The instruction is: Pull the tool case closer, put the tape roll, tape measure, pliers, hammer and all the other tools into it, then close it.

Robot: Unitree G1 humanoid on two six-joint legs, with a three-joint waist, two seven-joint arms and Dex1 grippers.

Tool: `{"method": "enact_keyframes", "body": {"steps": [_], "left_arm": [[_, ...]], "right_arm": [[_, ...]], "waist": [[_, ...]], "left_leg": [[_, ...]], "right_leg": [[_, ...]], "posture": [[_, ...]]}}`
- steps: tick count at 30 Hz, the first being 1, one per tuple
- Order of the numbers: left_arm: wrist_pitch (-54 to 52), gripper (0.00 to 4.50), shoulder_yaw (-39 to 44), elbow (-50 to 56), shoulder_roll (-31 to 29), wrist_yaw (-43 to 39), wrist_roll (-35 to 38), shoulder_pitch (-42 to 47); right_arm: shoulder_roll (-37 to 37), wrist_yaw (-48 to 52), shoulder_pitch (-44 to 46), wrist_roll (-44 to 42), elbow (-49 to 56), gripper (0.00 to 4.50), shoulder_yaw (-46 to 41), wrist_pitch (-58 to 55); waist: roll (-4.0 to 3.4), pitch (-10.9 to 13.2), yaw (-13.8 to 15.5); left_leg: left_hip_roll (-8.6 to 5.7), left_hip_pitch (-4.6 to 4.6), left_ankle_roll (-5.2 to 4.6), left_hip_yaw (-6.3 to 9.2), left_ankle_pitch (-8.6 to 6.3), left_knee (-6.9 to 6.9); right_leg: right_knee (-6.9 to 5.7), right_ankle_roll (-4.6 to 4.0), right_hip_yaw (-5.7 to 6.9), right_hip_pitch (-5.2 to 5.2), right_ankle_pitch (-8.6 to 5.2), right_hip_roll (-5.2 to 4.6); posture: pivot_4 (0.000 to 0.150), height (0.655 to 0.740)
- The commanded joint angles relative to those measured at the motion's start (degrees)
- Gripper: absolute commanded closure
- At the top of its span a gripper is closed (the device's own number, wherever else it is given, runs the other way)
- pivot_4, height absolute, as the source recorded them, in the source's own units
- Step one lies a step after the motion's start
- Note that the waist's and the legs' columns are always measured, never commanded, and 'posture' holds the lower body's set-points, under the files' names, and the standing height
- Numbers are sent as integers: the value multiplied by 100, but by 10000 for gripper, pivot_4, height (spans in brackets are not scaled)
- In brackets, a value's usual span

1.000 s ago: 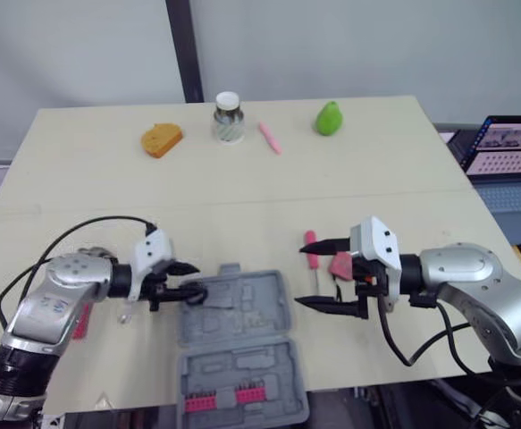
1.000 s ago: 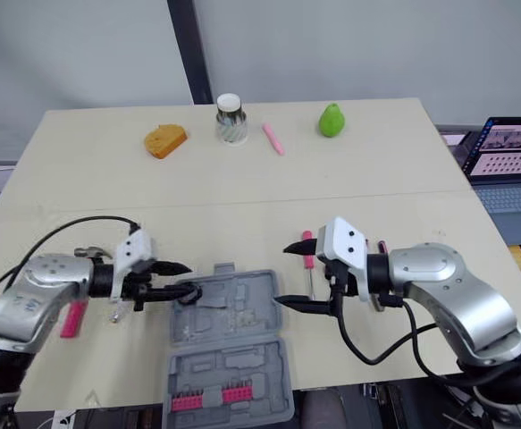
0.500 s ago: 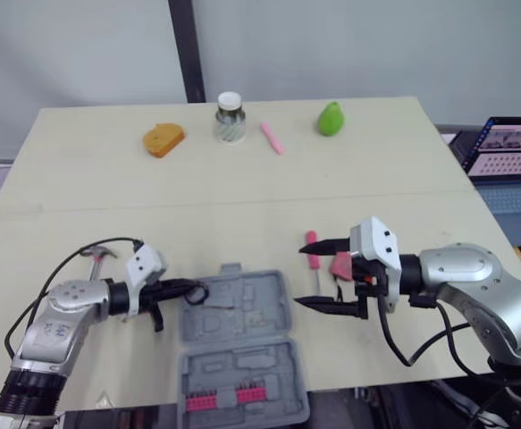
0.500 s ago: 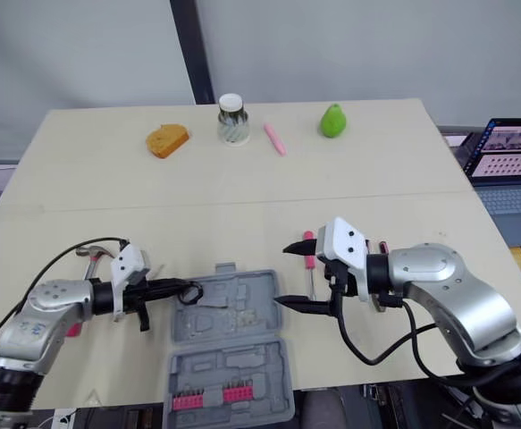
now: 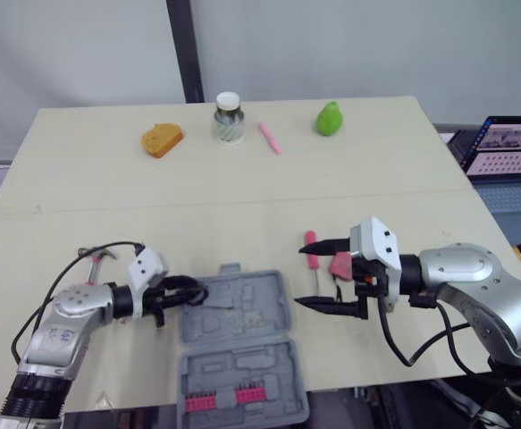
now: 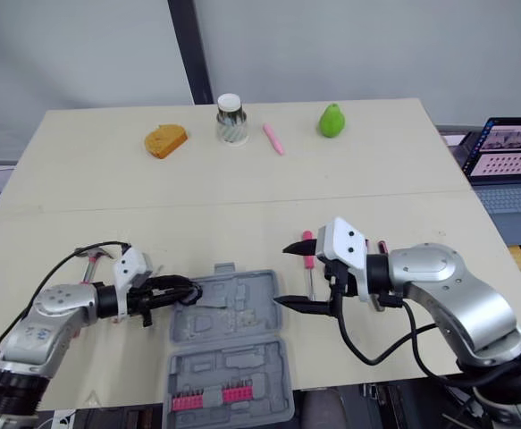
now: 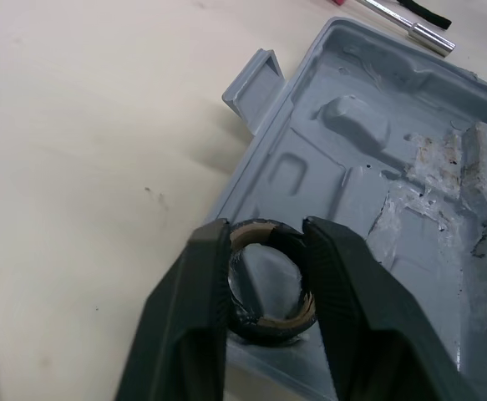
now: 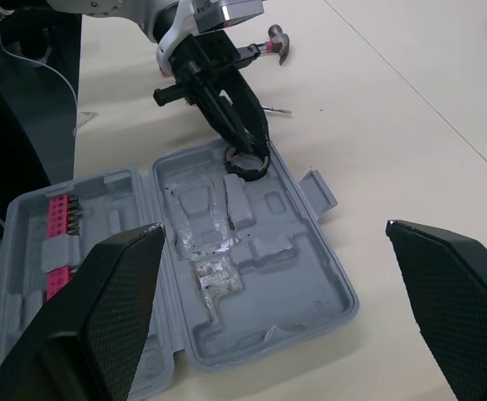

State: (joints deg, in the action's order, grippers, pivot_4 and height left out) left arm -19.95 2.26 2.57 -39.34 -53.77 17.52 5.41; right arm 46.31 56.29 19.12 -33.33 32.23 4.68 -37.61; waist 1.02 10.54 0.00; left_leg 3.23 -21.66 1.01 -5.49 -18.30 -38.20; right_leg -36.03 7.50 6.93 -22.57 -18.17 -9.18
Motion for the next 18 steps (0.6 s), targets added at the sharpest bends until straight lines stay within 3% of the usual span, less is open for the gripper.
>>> {"method": "enact_keyframes", "body": {"steps": [1,18], "left_arm": [[87,32305,134,134,-34,7,53,-60],[305,32305,53,227,24,8,-15,-214]], "right_arm": [[34,54,28,-111,198,0,-97,39],[37,75,53,-111,174,0,-71,28]], "waist": [[0,0,1],[0,0,-1]], "left_leg": [[0,0,0,0,0,0],[0,0,0,0,0,0]], "right_leg": [[0,0,0,0,0,0],[1,0,0,0,0,0]], "posture": [[1500,7400],[1500,7400]]}}
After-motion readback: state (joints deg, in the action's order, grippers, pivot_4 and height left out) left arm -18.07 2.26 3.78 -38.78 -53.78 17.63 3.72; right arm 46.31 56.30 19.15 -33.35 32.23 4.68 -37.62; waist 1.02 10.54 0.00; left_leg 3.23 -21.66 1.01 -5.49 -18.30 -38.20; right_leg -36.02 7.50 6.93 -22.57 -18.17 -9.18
